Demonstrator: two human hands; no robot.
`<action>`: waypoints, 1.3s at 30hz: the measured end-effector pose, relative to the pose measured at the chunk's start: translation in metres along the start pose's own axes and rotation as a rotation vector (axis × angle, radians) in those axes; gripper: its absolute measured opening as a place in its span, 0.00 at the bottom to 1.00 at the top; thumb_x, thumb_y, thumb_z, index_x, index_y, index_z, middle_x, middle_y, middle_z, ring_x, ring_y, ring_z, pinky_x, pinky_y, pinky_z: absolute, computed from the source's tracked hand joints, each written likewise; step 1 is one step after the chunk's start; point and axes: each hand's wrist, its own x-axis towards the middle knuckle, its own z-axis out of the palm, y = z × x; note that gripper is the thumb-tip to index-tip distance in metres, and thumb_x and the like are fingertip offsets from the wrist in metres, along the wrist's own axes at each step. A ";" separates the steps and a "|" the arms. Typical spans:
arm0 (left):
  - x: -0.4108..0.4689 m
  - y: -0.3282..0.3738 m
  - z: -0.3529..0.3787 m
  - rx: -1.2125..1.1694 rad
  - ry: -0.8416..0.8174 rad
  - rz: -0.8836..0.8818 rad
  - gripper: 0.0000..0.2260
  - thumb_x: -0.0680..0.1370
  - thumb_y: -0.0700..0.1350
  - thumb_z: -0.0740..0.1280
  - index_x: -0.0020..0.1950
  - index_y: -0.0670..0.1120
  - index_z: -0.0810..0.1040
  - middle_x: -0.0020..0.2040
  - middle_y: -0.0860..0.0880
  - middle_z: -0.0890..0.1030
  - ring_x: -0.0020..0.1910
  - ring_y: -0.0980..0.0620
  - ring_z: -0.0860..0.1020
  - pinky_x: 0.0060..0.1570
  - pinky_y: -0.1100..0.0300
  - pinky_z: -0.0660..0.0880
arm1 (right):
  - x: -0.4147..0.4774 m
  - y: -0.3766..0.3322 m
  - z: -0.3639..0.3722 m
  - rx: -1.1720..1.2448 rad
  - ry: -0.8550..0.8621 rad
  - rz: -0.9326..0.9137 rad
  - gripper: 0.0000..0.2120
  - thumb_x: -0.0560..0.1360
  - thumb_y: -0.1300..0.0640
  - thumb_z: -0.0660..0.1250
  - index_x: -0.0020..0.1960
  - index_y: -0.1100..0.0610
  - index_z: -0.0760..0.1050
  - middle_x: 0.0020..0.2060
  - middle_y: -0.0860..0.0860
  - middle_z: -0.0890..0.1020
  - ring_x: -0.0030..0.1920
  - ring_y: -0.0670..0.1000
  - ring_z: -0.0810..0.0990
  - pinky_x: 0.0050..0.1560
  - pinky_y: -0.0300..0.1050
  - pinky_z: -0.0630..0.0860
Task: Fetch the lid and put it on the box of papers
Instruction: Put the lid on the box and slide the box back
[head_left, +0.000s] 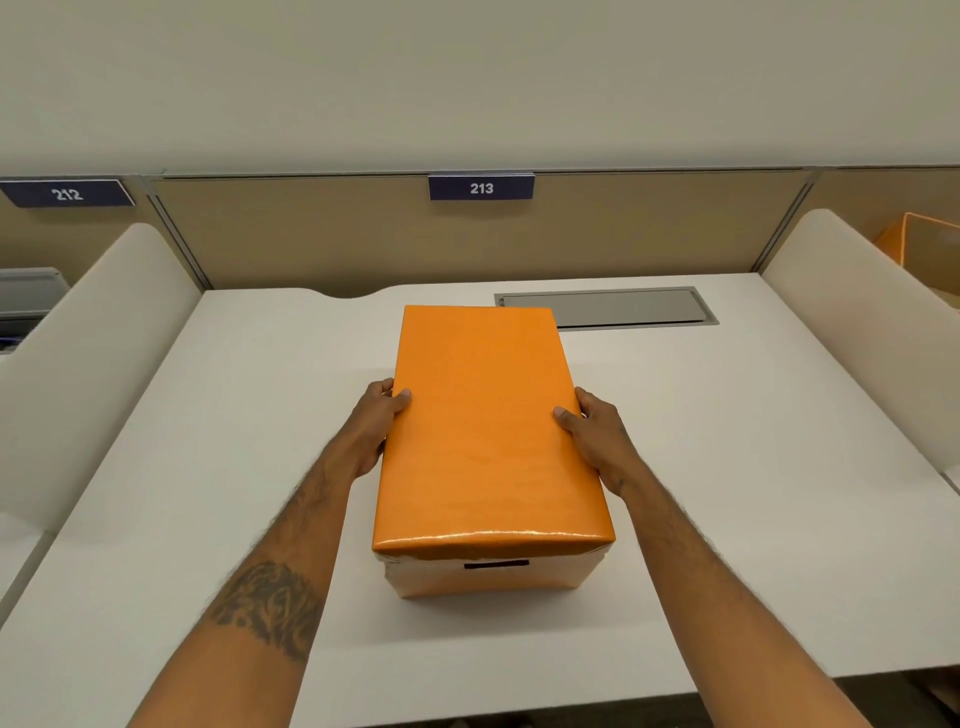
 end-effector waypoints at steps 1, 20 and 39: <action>-0.001 0.000 0.000 -0.007 0.004 0.003 0.19 0.83 0.48 0.60 0.73 0.47 0.64 0.66 0.46 0.75 0.60 0.44 0.78 0.59 0.42 0.75 | -0.001 0.000 0.000 0.004 0.006 0.000 0.23 0.81 0.48 0.62 0.74 0.52 0.66 0.67 0.52 0.76 0.61 0.57 0.78 0.62 0.63 0.75; -0.010 -0.030 0.010 0.124 0.092 0.093 0.21 0.84 0.52 0.56 0.76 0.49 0.64 0.70 0.46 0.73 0.63 0.43 0.76 0.62 0.42 0.74 | -0.007 0.025 0.013 -0.071 0.057 0.020 0.31 0.81 0.43 0.58 0.80 0.50 0.53 0.75 0.53 0.67 0.71 0.60 0.70 0.68 0.64 0.69; -0.030 -0.038 0.008 0.345 0.161 0.060 0.38 0.75 0.71 0.55 0.78 0.49 0.61 0.73 0.45 0.71 0.67 0.40 0.74 0.66 0.38 0.70 | -0.008 0.027 0.012 -0.015 0.007 0.024 0.31 0.80 0.41 0.58 0.79 0.47 0.54 0.74 0.52 0.68 0.68 0.60 0.73 0.66 0.65 0.71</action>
